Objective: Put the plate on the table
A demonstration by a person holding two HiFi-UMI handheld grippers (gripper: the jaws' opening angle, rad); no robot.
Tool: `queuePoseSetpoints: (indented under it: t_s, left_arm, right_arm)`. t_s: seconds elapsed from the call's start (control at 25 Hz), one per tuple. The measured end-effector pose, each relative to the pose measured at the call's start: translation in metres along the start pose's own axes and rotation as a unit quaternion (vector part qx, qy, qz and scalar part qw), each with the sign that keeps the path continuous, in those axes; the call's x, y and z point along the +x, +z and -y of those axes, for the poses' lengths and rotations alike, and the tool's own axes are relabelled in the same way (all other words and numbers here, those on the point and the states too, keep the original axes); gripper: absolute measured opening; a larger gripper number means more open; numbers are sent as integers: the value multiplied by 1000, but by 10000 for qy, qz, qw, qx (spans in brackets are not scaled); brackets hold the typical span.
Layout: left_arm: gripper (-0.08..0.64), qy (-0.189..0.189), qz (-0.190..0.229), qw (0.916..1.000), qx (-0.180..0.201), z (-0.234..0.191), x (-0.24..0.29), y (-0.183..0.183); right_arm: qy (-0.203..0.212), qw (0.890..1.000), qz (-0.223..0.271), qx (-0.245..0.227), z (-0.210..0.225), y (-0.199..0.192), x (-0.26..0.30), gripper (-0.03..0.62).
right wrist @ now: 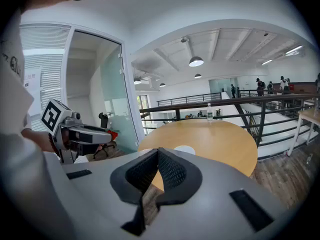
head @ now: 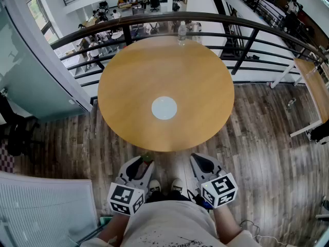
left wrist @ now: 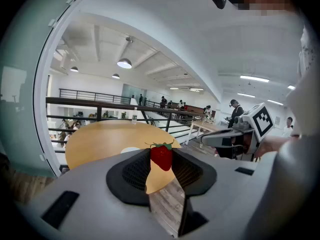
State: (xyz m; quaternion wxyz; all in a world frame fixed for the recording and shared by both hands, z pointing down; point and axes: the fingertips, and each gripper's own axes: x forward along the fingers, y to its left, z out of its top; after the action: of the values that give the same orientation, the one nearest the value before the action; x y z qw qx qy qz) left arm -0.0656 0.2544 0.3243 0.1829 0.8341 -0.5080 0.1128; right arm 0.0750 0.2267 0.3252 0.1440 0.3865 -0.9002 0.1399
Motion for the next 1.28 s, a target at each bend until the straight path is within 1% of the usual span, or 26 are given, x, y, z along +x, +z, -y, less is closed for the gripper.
queuePoseSetpoints:
  t_s: [0.36, 0.52, 0.64, 0.84, 1.04, 1.28]
  left_arm:
    - [146, 48, 6, 10000, 4, 8, 3, 3]
    - [146, 107, 30, 9999, -60, 14, 7, 6]
    - [146, 212, 30, 9997, -117, 19, 9, 4]
    - [145, 448, 136, 9988, -160, 24, 12, 6]
    - [145, 552, 73, 9984, -141, 27, 23, 5]
    - [146, 654, 57, 9977, -161, 22, 24, 0]
  right_arm:
    - [92, 10000, -20, -14, 3, -1, -6, 25]
    - [50, 9999, 17, 104, 17, -3, -9, 25]
    - [59, 9999, 31, 106, 26, -5, -12, 25]
    - [216, 9997, 14, 79, 39, -10, -24, 25]
    - [162, 9996, -154, 155, 65, -23, -26, 25]
    - [258, 9990, -253, 256, 73, -35, -18, 25]
